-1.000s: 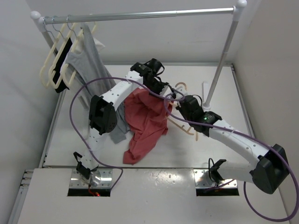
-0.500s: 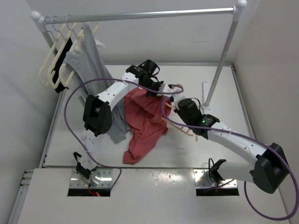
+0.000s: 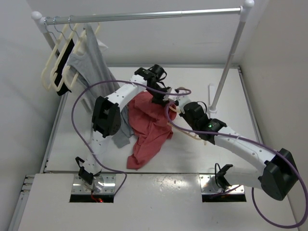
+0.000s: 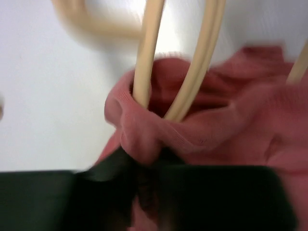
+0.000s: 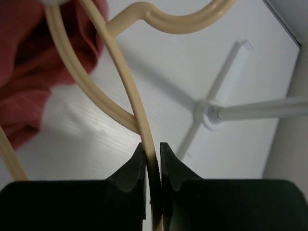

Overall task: Place the t-shirt on the hanger
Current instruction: Place tshirt on hanger

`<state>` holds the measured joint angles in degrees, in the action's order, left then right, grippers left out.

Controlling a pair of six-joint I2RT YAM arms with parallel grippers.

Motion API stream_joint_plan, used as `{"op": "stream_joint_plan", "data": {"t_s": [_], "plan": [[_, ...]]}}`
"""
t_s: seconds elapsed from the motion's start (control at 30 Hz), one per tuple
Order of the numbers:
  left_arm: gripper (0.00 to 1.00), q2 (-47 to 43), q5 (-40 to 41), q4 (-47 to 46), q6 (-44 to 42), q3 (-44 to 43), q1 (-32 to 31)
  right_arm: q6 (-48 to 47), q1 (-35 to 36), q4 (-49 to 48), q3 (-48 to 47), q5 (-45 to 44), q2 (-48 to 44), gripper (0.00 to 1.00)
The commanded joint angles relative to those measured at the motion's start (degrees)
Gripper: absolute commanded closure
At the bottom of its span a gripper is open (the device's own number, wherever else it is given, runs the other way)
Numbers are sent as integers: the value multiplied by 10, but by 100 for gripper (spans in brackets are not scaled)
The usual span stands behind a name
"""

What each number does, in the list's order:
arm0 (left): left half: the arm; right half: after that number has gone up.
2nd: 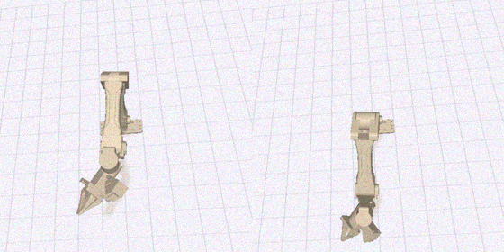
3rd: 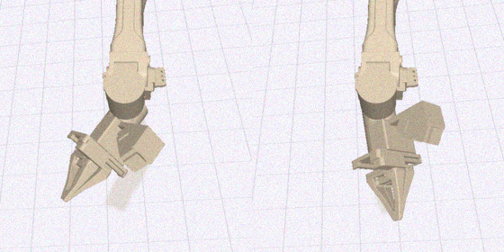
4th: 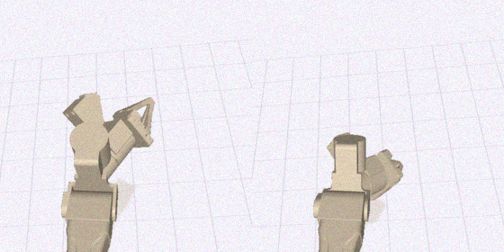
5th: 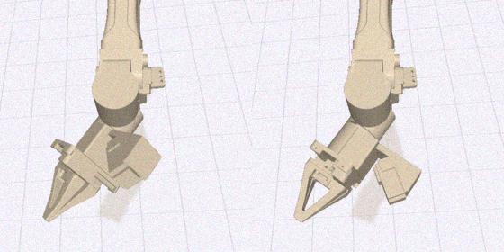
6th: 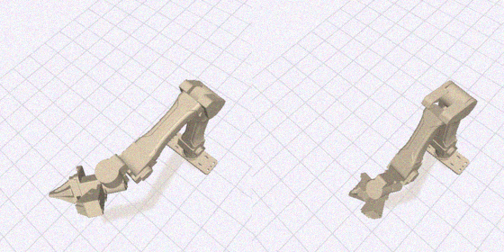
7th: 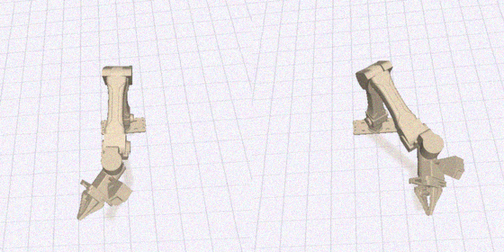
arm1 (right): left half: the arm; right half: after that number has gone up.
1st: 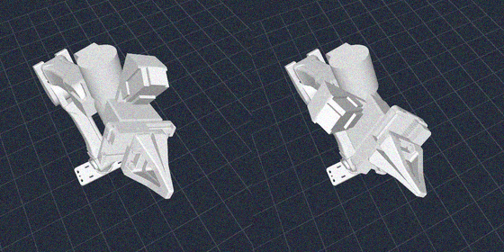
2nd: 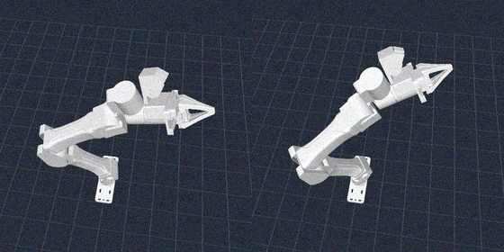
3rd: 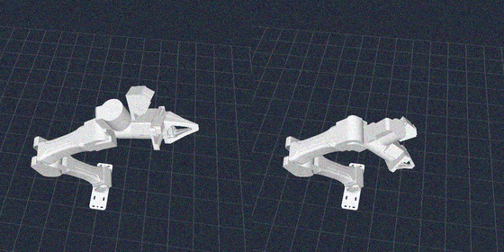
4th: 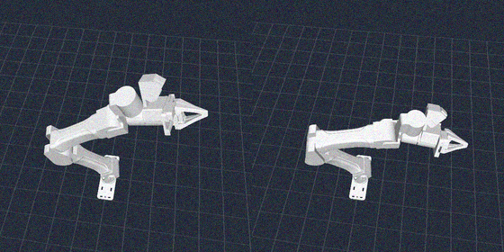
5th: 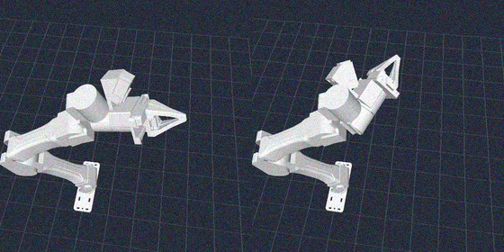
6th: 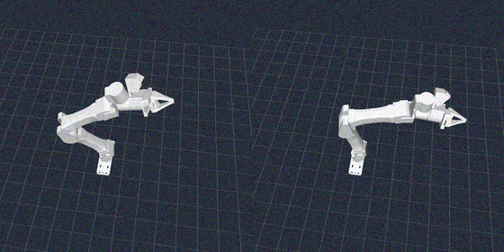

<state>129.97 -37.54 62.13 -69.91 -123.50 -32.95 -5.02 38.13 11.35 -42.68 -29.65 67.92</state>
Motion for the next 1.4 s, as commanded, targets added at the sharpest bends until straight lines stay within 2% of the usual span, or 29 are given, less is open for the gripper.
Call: {"op": "stream_joint_plan", "data": {"t_s": [0.0,0.03,0.17,0.3,0.37,0.4,0.5,0.6,0.73,0.9,1.0,1.13,1.17,1.23,1.27,1.37], "plan": [[91,13,-36,76,7,0,-9,20,-8,-92,-15,-53,-18,100],[100,5,-42,68,17,0,-9,20,-8,-92,-15,-53,-18,100],[100,-39,-69,33,41,28,5,25,-8,-86,-9,-59,-24,100],[100,-101,-64,-54,86,69,22,49,-14,-63,-9,-38,-30,100],[100,-126,-43,-78,93,86,27,62,-14,-43,-9,-33,-30,87],[100,-139,-24,-89,93,98,27,74,-14,-36,-9,-21,-30,66],[100,-192,10,-133,75,151,27,110,-14,-13,-15,-5,-23,33],[100,-240,42,-188,70,200,27,163,-14,3,-50,-11,-11,22],[100,-285,83,-248,70,257,27,218,-14,3,-99,-11,-19,13],[100,-318,149,-324,134,306,27,307,-14,66,-197,18,-24,13],[100,-333,185,-365,157,336,27,343,-14,76,-220,85,-24,14],[100,-348,228,-416,188,362,27,393,-14,100,-227,139,-24,26],[100,-348,252,-428,194,370,27,417,-14,100,-227,147,-31,35],[100,-348,279,-455,208,370,21,449,-14,100,-200,168,-49,44],[100,-348,301,-463,208,364,21,494,-19,100,-189,168,-58,48],[100,-348,325,-471,218,353,21,560,-19,54,-129,189,-104,52]]}}
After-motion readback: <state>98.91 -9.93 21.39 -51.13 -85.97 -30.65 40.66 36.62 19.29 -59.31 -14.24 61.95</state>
